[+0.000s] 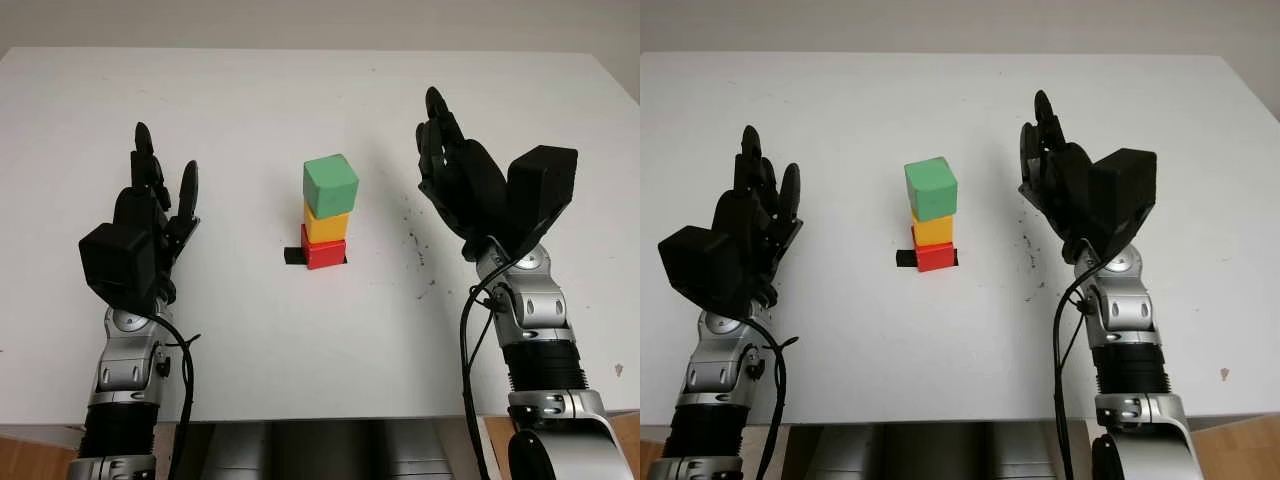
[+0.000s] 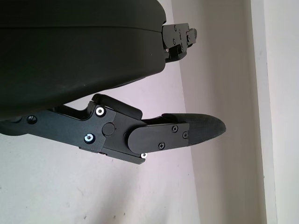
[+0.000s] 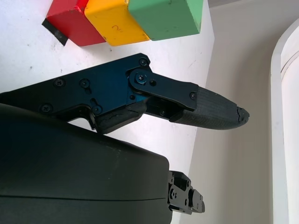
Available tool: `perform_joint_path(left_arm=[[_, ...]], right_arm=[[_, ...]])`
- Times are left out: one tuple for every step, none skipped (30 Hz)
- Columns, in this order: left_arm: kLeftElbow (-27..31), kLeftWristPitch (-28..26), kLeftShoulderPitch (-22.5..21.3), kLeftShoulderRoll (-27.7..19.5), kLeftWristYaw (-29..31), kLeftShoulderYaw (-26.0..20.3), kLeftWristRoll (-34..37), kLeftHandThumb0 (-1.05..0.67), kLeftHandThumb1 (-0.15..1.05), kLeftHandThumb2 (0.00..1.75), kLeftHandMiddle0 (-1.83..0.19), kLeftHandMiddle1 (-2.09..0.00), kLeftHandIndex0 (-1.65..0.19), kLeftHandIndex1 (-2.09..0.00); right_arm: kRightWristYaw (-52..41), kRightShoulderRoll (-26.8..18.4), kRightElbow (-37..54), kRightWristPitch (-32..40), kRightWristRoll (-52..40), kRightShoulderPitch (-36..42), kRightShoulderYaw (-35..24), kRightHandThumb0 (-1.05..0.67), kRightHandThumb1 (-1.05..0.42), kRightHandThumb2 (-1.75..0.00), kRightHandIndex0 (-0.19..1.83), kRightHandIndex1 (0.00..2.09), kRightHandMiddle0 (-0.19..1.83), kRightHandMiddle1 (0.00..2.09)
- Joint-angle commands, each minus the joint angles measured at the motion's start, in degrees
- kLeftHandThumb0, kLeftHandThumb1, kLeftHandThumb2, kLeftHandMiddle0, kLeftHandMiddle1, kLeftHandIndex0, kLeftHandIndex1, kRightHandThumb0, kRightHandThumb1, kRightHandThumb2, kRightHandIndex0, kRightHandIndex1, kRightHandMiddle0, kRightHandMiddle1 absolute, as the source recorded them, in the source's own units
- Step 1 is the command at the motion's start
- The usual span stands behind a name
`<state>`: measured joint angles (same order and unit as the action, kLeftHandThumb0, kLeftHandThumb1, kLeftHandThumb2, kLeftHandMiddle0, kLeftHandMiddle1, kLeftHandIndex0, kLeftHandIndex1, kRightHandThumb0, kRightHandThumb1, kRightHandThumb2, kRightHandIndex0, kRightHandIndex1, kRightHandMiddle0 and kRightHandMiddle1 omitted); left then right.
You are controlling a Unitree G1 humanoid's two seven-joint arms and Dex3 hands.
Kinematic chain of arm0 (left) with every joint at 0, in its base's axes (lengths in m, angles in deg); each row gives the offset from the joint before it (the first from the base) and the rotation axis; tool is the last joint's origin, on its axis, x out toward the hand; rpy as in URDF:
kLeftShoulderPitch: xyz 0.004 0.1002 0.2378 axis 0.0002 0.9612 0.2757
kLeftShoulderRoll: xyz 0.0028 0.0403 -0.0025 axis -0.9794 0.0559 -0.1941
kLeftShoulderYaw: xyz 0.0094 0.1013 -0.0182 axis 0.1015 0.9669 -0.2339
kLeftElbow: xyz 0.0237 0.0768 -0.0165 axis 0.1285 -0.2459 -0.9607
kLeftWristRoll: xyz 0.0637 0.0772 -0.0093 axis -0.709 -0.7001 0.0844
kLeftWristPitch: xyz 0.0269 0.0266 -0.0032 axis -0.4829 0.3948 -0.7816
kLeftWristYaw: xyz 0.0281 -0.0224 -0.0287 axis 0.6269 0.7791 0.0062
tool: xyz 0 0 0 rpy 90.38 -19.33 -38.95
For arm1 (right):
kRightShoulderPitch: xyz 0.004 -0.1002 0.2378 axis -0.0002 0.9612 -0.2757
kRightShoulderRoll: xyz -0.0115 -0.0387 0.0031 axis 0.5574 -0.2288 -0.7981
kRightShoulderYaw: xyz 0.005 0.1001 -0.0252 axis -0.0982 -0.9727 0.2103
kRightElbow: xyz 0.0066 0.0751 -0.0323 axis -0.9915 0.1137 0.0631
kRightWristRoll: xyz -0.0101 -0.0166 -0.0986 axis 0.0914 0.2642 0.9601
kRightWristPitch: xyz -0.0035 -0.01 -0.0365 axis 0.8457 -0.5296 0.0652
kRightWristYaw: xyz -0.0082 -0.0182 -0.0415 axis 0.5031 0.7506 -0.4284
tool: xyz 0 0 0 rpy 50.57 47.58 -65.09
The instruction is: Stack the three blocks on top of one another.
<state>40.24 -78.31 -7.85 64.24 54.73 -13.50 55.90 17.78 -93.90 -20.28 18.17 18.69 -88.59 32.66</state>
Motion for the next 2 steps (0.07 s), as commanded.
perform_joint_path(left_arm=[[0.06,0.43,-0.18,0.26,0.01,-0.07,0.00,-0.65,1.05,0.50,0.17,-0.05,0.14,-0.05],[0.12,0.60,-0.13,0.34,0.04,-0.06,0.05,-0.65,1.05,0.50,0.17,-0.06,0.14,-0.05]], right_arm=[[0.17,0.33,-0.60,-1.17,-0.26,0.41,-0.52,-0.78,-1.05,-0.72,-0.19,0.00,-0.19,0.00],[0.20,0.35,-0.65,-1.25,-0.25,0.44,-0.49,-0.78,-1.05,-0.71,-0.19,0.00,-0.19,0.00]])
